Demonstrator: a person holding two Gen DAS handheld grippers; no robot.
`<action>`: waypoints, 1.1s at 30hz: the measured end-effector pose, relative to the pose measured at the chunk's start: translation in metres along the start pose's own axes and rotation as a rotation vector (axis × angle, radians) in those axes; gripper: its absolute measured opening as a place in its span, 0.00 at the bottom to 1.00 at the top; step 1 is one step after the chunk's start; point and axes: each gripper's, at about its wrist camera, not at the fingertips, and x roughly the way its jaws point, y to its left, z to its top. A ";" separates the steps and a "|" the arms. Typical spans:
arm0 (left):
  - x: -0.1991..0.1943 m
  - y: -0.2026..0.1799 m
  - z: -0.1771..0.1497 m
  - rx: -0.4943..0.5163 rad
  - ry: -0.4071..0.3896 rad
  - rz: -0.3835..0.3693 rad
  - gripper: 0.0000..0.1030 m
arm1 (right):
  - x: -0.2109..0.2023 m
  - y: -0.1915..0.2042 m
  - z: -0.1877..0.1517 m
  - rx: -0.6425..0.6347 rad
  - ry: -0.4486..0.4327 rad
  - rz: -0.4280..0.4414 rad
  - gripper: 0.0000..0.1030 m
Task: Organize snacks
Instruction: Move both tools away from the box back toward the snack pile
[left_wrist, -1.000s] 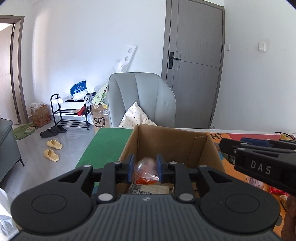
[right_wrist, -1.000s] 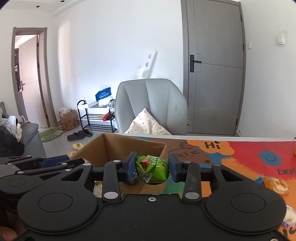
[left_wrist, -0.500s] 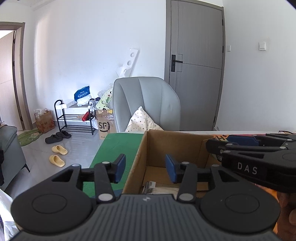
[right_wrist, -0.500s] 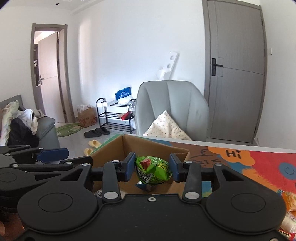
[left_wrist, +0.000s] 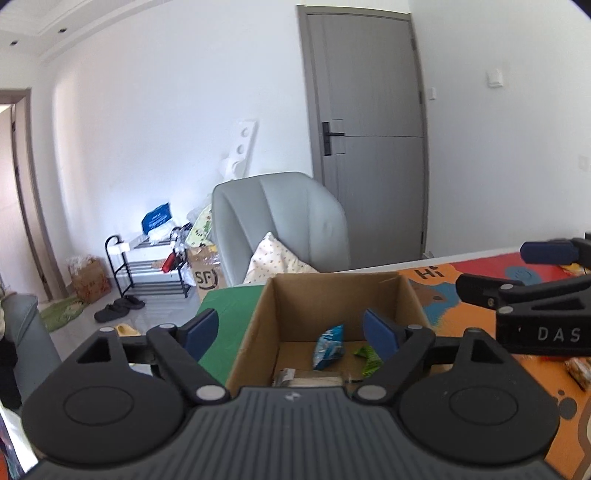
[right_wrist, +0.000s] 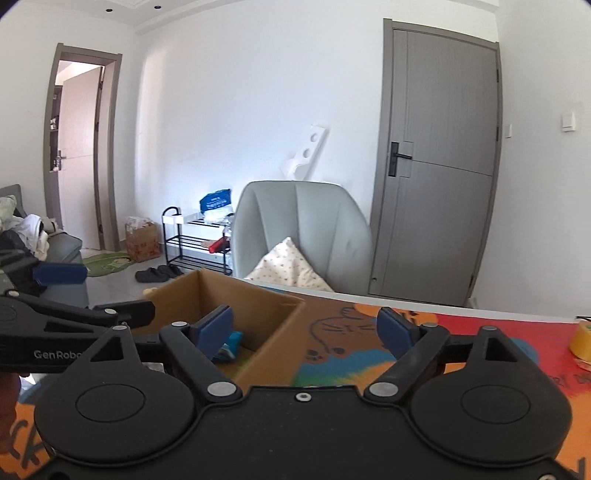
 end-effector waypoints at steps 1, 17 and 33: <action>-0.001 -0.006 -0.001 0.022 -0.005 -0.006 0.83 | -0.004 -0.005 -0.002 0.001 0.003 -0.010 0.83; -0.017 -0.091 -0.017 0.241 -0.056 -0.186 0.84 | -0.058 -0.061 -0.048 -0.018 0.058 -0.141 0.85; -0.016 -0.161 -0.042 0.414 -0.059 -0.306 0.84 | -0.087 -0.107 -0.085 0.001 0.115 -0.237 0.85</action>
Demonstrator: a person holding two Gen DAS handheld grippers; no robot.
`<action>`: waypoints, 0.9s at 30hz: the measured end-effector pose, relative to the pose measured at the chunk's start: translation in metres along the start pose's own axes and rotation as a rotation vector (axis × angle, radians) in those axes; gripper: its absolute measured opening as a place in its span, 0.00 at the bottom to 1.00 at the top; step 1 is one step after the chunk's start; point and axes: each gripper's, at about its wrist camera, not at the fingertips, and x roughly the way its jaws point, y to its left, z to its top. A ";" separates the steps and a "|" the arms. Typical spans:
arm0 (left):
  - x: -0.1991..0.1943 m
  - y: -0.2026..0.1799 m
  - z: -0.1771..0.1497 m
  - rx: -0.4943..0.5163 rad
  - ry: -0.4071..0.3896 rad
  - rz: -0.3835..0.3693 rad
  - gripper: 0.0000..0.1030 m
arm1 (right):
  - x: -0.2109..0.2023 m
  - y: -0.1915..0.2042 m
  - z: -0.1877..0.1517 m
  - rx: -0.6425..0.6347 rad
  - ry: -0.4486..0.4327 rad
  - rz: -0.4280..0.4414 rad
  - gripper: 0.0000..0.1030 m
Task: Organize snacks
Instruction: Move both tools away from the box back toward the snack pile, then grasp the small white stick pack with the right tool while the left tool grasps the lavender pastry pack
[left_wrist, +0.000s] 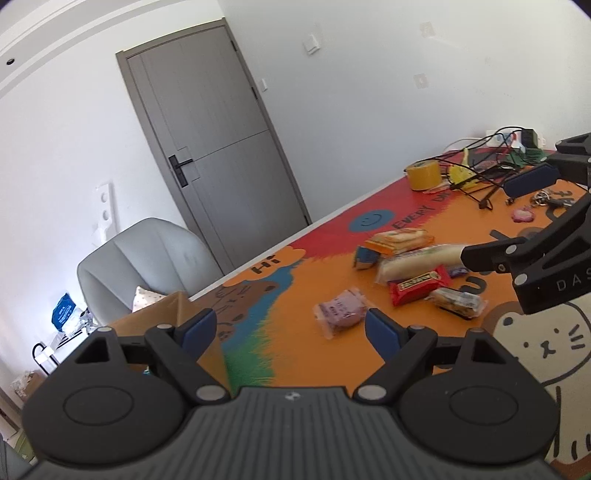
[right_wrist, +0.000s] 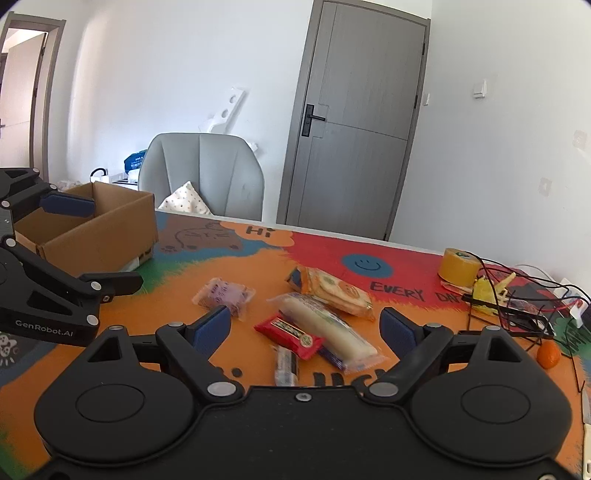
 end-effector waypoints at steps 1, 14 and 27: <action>0.002 -0.004 0.000 0.003 0.001 -0.007 0.84 | -0.001 -0.002 -0.003 0.000 0.004 -0.004 0.85; 0.028 -0.038 -0.003 0.087 0.016 -0.078 0.82 | 0.014 -0.027 -0.026 0.011 0.076 0.021 0.74; 0.067 -0.041 -0.004 0.146 0.043 -0.097 0.78 | 0.047 -0.018 -0.030 0.055 0.162 0.137 0.44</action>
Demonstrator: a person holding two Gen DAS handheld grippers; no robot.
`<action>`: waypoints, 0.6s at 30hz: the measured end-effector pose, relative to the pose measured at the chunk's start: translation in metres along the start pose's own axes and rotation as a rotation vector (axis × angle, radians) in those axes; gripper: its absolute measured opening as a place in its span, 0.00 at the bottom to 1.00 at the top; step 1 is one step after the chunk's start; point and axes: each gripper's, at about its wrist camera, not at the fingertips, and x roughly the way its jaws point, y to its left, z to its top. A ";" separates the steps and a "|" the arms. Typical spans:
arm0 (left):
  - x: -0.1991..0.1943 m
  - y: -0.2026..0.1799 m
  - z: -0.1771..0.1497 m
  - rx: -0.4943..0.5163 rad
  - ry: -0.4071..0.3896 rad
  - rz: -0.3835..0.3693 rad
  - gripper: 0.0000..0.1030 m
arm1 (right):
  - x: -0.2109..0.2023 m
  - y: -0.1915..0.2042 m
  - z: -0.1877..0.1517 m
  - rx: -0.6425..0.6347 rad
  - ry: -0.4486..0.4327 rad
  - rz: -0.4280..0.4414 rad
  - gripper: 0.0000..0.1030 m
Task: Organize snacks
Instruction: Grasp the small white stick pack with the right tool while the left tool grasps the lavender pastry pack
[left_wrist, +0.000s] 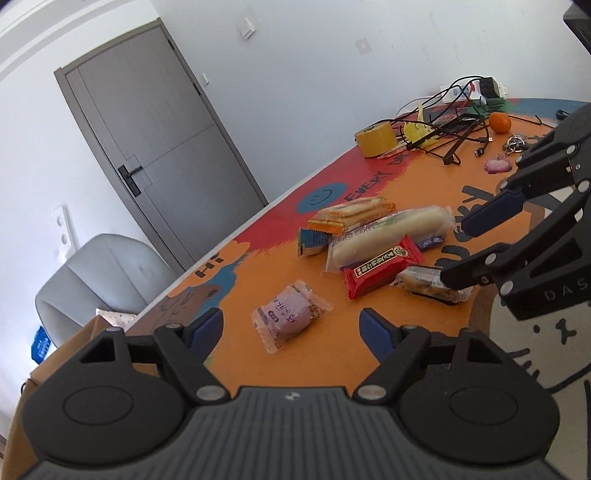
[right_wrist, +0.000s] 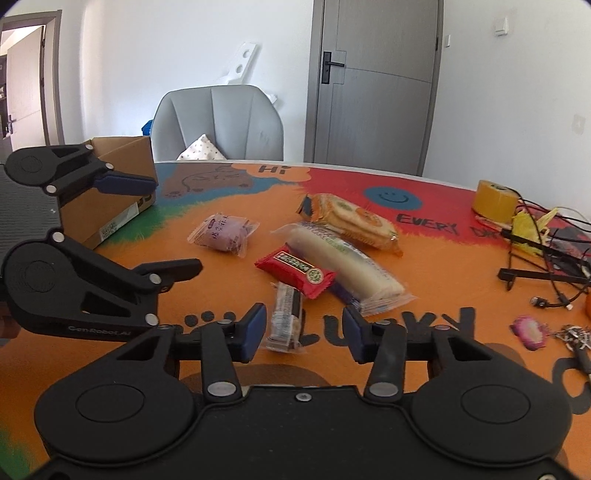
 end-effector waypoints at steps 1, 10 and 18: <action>0.004 0.001 0.001 -0.008 0.005 -0.004 0.78 | 0.003 0.001 0.001 -0.003 0.006 0.003 0.43; 0.032 0.005 0.008 -0.022 0.027 -0.028 0.78 | 0.018 -0.004 0.000 -0.034 0.069 0.000 0.29; 0.052 -0.009 0.010 0.069 0.026 -0.062 0.78 | 0.013 -0.015 -0.004 -0.026 0.068 -0.019 0.29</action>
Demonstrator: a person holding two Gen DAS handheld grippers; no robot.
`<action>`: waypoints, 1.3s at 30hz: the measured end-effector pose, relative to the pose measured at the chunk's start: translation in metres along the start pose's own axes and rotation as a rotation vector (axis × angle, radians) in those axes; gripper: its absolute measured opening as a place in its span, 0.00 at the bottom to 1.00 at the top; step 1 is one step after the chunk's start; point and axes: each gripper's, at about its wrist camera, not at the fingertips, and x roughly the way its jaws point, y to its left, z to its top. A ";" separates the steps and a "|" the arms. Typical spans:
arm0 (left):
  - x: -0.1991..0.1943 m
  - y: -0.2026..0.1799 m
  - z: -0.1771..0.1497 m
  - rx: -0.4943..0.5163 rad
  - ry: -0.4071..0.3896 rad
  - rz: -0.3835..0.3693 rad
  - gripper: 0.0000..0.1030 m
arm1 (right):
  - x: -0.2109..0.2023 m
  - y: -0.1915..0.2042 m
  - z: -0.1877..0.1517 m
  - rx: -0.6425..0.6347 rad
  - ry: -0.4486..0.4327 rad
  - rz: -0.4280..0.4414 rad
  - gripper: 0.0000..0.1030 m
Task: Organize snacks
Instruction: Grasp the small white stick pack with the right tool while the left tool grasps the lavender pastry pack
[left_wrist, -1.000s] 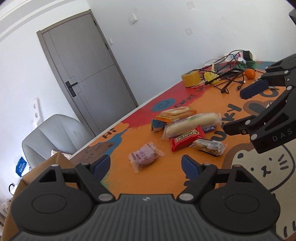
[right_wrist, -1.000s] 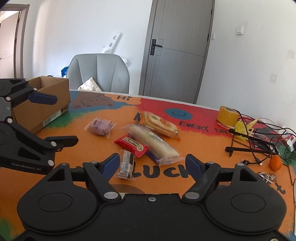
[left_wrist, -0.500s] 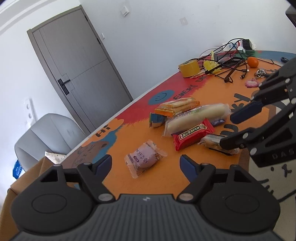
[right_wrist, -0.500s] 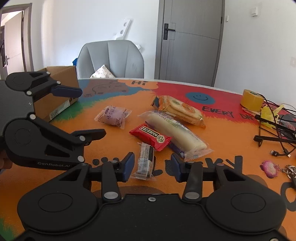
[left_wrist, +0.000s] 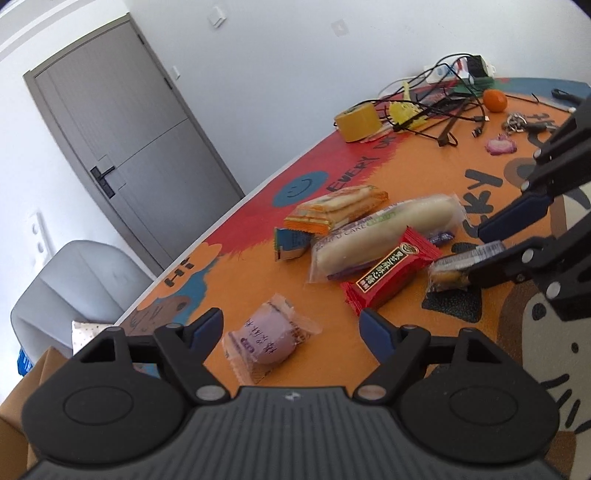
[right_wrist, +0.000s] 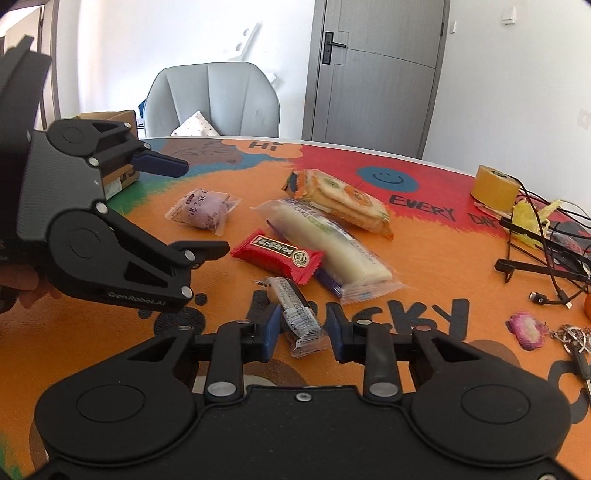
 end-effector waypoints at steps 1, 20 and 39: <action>0.003 -0.001 -0.001 0.002 0.006 0.004 0.78 | 0.000 -0.001 -0.001 0.000 -0.001 -0.001 0.29; 0.020 0.016 0.004 -0.058 0.046 0.032 0.59 | 0.003 -0.004 -0.002 0.005 -0.007 -0.012 0.28; 0.026 0.016 -0.005 -0.090 0.036 0.040 0.53 | 0.009 0.003 -0.003 -0.004 0.004 -0.011 0.20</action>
